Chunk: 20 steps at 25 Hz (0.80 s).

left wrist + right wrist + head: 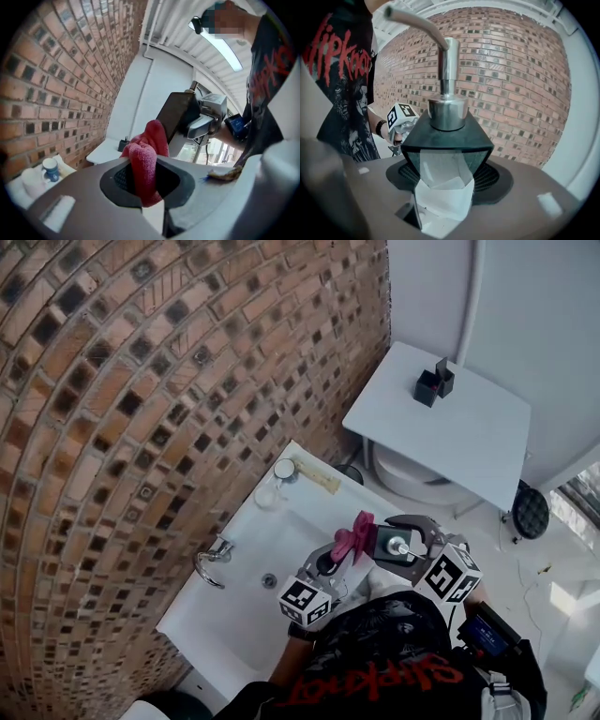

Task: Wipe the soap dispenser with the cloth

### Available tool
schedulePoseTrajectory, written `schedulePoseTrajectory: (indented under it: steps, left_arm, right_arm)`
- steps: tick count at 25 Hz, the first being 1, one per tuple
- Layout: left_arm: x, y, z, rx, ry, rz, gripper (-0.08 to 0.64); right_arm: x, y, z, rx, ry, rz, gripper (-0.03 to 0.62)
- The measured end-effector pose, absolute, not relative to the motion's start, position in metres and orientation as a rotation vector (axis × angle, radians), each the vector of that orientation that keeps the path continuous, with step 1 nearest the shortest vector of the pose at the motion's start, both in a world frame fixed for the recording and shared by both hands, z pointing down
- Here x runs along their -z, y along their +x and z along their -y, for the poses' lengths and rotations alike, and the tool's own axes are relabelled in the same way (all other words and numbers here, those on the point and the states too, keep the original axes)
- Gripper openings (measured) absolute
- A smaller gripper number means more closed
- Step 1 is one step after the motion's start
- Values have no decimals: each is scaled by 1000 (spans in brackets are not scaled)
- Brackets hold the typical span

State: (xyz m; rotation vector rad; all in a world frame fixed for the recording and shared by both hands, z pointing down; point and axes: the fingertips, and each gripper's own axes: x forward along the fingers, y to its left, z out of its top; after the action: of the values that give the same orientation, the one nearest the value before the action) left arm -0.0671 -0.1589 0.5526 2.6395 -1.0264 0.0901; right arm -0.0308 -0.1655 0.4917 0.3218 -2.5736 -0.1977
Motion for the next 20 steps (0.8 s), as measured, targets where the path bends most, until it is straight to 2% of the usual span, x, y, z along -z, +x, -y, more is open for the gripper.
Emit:
schedulePoseTrajectory:
  steps: [6, 9, 11, 14, 20]
  left_arm:
    - [-441, -43, 126, 50, 3010, 830, 46]
    - [-420, -18, 97, -89, 3128, 573, 45]
    - [-407, -6, 92, -54, 3140, 501, 46]
    - [-385, -8, 108, 144, 3064, 607, 46]
    - [-386, -15, 125, -175, 3236, 877, 46]
  right_arm:
    - [-539, -7, 192, 126, 475, 2335, 305]
    - [-551, -6, 196, 141, 483, 2267, 305]
    - [-554, -11, 193, 181, 448, 2253, 305]
    - [-558, -22, 185, 232, 386, 2241, 305]
    - [-557, -32, 179, 266, 328, 2241, 304]
